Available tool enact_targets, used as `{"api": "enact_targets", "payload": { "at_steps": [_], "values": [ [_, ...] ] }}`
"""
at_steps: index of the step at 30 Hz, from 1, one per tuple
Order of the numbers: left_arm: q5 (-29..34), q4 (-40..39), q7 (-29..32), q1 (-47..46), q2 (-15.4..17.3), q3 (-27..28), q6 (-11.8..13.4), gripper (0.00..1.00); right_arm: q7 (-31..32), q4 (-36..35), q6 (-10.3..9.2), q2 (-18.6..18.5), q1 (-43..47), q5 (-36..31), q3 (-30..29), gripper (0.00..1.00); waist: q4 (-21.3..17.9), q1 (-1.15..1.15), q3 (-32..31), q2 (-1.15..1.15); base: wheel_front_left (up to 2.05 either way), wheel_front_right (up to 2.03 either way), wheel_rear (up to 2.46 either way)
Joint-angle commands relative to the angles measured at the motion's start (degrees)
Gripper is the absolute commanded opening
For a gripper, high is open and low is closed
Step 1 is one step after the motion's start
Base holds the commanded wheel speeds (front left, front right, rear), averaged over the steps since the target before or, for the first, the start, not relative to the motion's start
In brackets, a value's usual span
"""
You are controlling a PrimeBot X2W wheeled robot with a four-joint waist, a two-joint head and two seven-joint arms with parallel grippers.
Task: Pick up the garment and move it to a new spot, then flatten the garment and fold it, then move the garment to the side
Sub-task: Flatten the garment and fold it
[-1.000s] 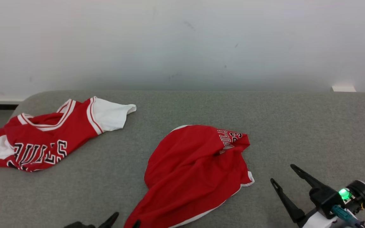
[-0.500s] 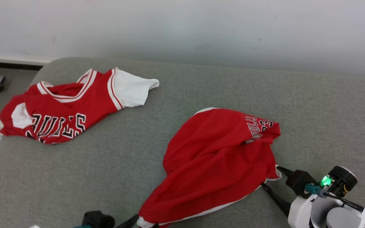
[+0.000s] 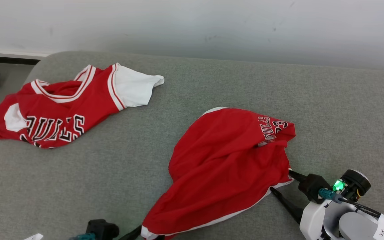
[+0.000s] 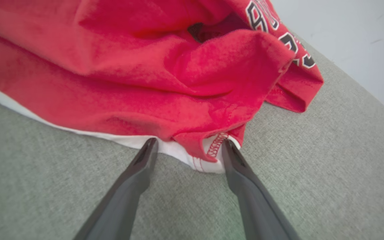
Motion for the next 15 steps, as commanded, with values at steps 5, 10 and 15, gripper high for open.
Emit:
{"api": "enact_targets", "payload": {
  "at_steps": [5,10,15],
  "values": [
    [-1.7,1.6,-1.7,-2.8,0.1,-2.0,-0.1,0.67,0.4,1.6,-0.17,0.8,-1.3,1.6,2.7,0.91,-0.6,0.00,0.7,0.00,0.00,0.00,0.00],
    [-3.8,2.8,-2.4,-4.7,1.2,-4.9,-0.1,0.00,2.1,1.5,-0.10,2.2,-1.8,6.6,7.5,0.00,-1.2,0.00,0.8,0.00,0.00,0.00,0.00],
    [-7.4,1.1,-3.2,-5.1,2.3,-6.6,-0.1,0.00,-2.6,0.3,-0.15,1.4,-2.3,15.2,3.6,0.00,-1.6,0.00,-0.9,0.00,0.00,0.00,0.00]
  ]
}}
